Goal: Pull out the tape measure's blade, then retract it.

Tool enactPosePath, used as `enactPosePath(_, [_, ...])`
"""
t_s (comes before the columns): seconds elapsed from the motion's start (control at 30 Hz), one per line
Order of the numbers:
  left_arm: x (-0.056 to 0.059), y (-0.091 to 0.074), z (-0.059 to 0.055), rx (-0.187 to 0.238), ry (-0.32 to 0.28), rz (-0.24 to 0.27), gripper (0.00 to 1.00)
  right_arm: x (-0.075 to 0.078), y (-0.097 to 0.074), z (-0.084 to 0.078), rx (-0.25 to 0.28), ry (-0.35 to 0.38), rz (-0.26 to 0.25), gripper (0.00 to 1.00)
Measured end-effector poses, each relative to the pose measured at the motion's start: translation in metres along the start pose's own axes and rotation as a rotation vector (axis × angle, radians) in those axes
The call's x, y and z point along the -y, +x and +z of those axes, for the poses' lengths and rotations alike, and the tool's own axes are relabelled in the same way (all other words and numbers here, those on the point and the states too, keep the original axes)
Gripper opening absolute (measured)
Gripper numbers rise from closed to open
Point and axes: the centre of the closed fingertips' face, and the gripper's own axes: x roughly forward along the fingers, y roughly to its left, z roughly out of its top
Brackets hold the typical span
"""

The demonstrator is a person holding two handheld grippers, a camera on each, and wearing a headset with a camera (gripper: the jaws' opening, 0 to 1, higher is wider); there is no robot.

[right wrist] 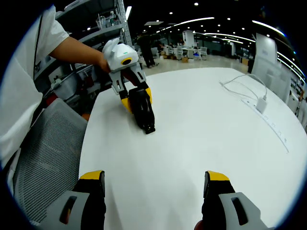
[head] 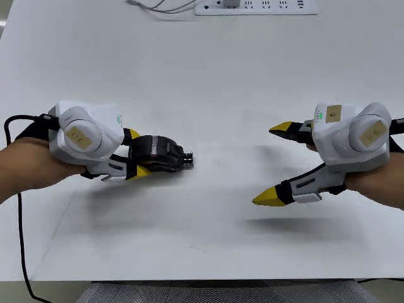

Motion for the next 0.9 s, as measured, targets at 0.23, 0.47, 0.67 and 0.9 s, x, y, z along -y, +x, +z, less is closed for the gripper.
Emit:
enactPosePath(0.23, [0.000, 0.000, 0.000, -0.003, 0.005, 0.001, 0.29, 0.000, 0.002, 0.000, 0.003, -0.001, 0.002, 0.83])
enactPosePath(0.47, [0.000, 0.001, -0.001, -0.007, 0.004, -0.001, 0.29, 0.001, 0.004, 0.001, 0.006, -0.007, 0.002, 0.80])
enactPosePath(0.67, [0.000, 0.001, -0.001, -0.011, 0.002, -0.002, 0.29, 0.002, 0.013, 0.005, 0.014, -0.046, -0.001, 0.73])
enactPosePath(0.9, [0.000, 0.001, -0.001, -0.012, -0.003, -0.008, 0.28, 0.004, 0.027, 0.017, 0.032, -0.088, 0.003, 0.64])
